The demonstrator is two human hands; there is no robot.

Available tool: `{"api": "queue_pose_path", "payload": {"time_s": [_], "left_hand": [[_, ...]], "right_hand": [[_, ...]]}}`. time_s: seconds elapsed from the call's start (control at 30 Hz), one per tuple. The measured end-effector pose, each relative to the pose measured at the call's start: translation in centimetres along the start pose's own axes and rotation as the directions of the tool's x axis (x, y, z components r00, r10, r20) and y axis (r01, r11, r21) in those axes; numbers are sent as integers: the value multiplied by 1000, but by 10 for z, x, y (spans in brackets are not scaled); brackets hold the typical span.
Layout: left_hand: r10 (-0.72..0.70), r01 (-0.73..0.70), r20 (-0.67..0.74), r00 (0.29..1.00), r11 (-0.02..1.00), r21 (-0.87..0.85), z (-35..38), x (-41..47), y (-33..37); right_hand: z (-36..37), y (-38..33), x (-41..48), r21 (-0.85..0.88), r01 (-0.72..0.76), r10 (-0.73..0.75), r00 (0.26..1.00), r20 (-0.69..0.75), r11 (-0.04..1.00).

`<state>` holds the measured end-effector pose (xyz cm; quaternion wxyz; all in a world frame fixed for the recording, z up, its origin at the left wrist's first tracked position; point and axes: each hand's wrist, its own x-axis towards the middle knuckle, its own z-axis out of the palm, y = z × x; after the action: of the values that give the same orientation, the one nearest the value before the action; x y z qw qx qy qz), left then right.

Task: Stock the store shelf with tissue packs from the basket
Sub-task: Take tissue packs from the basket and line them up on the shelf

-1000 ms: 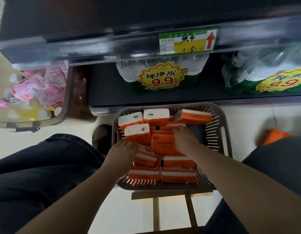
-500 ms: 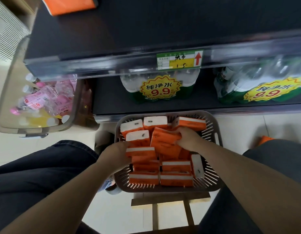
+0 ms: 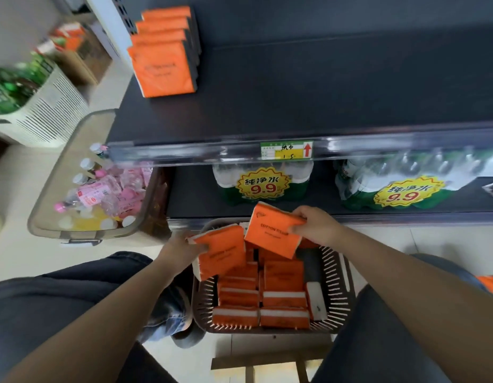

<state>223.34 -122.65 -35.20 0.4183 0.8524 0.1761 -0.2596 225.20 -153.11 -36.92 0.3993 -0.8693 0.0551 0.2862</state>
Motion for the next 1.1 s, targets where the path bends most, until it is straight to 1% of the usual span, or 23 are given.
{"api": "queue_pose_path", "payload": {"time_s": [0.07, 0.17, 0.3, 0.47, 0.6, 0.73, 0.8, 0.9, 1.0, 1.07, 1.1], "left_hand": [[-21, 18, -31, 999, 996, -91, -9, -4, 7], [-25, 13, -47, 999, 968, -250, -22, -8, 19], [22, -54, -101, 995, 946, -319, -39, -12, 43], [116, -141, -83, 990, 885, -444, -62, -17, 73], [172, -192, -87, 981, 837, -513, -78, -20, 93], [225, -242, -99, 969, 800, -549, -96, -17, 105], [250, -258, -95, 964, 780, -570, -106, -13, 111], [291, -282, -82, 953, 755, -592, -121, -9, 124], [294, -277, -84, 952, 710, -647, -135, -4, 137], [317, -261, -42, 948, 691, -674, -146, -3, 143], [353, -263, -6, 935, 684, -680, -152, -2, 147]], "right_hand": [[-10, -10, -7, 31, 31, -31, 999, -19, 999], [-21, -28, -18, 121, 74, -73, 997, -14, 990], [-32, -60, -29, 220, 127, -132, 991, 7, 967], [-44, -110, -39, 194, 233, -243, 970, 25, 953], [-47, -147, -39, 200, 258, -274, 960, 60, 945], [-47, -174, -35, 226, 296, -312, 949, 39, 928], [-46, -187, -30, 262, 326, -334, 942, -16, 908], [-44, -207, -21, 282, 377, -350, 926, -142, 883], [-41, -224, -12, 300, 415, -358, 906, -226, 859], [-40, -236, -7, 312, 447, -367, 886, -283, 838], [-40, -241, -4, 316, 465, -373, 874, -311, 827]]}}
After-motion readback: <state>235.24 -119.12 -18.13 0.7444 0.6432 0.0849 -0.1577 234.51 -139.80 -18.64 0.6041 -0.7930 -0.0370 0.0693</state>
